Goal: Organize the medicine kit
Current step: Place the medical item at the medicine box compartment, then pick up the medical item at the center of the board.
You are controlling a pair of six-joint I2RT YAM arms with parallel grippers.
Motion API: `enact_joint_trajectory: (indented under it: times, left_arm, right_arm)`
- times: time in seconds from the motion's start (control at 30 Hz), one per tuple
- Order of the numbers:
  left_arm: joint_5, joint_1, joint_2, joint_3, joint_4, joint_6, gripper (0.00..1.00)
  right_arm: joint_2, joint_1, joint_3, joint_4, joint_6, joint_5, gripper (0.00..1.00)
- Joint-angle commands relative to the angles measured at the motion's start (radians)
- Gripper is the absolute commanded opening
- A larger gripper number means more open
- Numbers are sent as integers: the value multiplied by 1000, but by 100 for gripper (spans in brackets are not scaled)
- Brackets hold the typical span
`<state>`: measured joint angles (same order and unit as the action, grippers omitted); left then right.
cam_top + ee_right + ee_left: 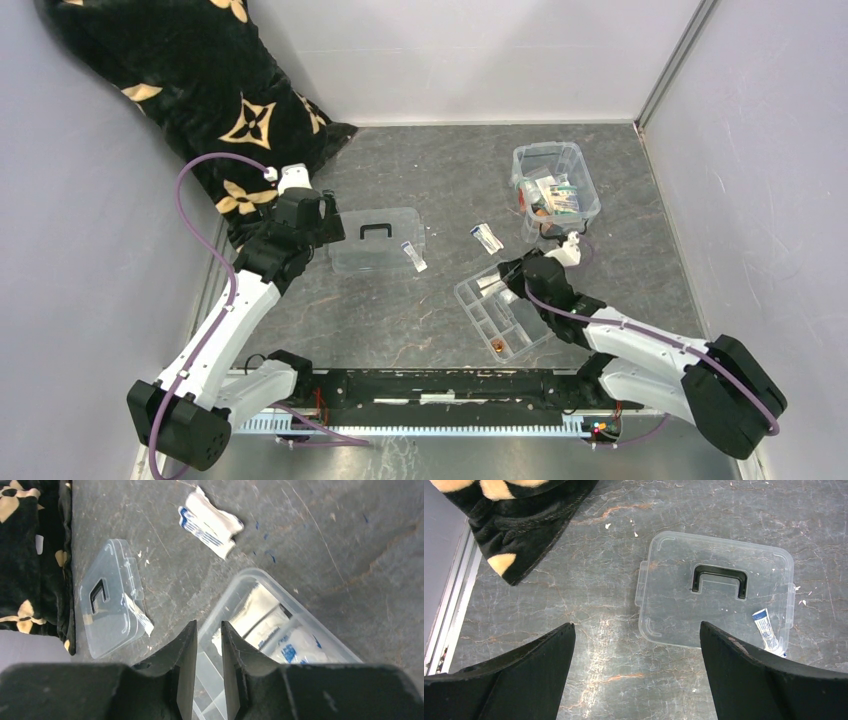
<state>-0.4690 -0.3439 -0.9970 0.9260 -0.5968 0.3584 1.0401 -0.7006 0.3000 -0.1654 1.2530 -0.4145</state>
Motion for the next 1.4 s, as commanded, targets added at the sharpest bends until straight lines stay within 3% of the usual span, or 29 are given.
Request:
enact_joint_trajectory:
  times: [0.0, 0.17, 0.23, 0.4, 0.5, 0.67, 0.83, 1.17, 1.37]
  left_arm:
    - [-8, 3, 14, 10, 17, -3, 100]
    - [-10, 3, 19, 8, 17, -4, 100]
    - [-10, 3, 20, 8, 17, -3, 100]
    - [-9, 2, 21, 9, 16, -4, 100]
    - [-11, 3, 23, 8, 17, -4, 100]
    - [-13, 4, 24, 8, 17, -4, 100]
    - [-11, 4, 21, 8, 16, -4, 100]
    - [14, 3, 26, 5, 16, -1, 100]
    - [135, 4, 43, 47, -25, 66, 100]
  right_arm:
    - [-14, 9, 103, -3, -237, -63, 30]
    - [43, 39, 212, -14, -691, 85, 34]
    - [91, 58, 279, 20, -844, 162, 44]
    - [305, 92, 534, 269, -1128, 253, 57]
    - [431, 107, 689, 397, -1232, 292, 59]
    - [623, 138, 905, 557, -1345, 345, 59]
    - [753, 163, 1040, 659, -1414, 366, 49]
    - [850, 208, 1091, 736, -1421, 441, 50]
    - [877, 223, 1088, 737, -1416, 461, 48]
